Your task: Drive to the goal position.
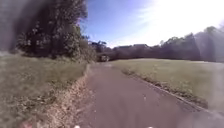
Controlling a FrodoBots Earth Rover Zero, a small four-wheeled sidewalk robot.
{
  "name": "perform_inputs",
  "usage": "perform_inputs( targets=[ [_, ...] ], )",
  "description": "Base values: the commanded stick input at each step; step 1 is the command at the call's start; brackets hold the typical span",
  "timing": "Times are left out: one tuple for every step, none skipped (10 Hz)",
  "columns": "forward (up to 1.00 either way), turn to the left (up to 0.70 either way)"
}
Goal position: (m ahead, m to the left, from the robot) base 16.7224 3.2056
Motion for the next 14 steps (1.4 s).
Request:
perform_inputs(
  targets=[
    [0.70,0.00],
    [0.70,0.00],
    [0.70,0.00],
    [0.70,0.03],
    [0.70,0.03],
    [0.70,0.03],
    [0.70,0.03],
    [0.70,0.03],
    [0.70,0.03],
    [0.70,0.03],
    [0.70,0.03],
    [0.70,0.03],
    [0.70,0.03],
    [0.70,0.03]
  ],
)
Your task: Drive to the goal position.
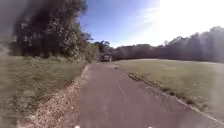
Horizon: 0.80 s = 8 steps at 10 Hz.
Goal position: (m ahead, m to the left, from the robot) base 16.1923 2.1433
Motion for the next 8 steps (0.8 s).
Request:
perform_inputs(
  targets=[
    [0.70,0.03],
    [0.70,0.02],
    [0.70,0.02],
    [0.70,0.02],
    [0.70,0.01],
    [0.70,0.00],
    [0.70,0.00],
    [0.70,0.00]
  ],
)
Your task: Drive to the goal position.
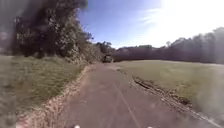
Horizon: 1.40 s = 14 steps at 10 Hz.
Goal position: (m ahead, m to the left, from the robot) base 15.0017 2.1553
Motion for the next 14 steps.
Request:
perform_inputs(
  targets=[
    [0.70,0.00],
    [0.70,0.00],
    [0.70,0.00],
    [0.70,0.00],
    [0.70,0.00],
    [0.70,0.00],
    [0.70,0.00],
    [0.70,0.00],
    [0.70,0.00],
    [0.70,0.00],
    [0.70,0.00],
    [0.70,0.00],
    [0.70,0.00],
    [0.70,0.00]
  ],
)
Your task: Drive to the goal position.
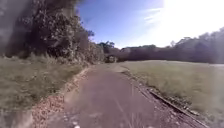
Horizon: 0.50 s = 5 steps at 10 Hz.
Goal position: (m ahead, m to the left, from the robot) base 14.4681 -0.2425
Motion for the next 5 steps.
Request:
perform_inputs(
  targets=[
    [0.70,0.00],
    [0.70,0.00],
    [0.70,0.00],
    [0.70,0.00],
    [0.70,0.00]
  ],
)
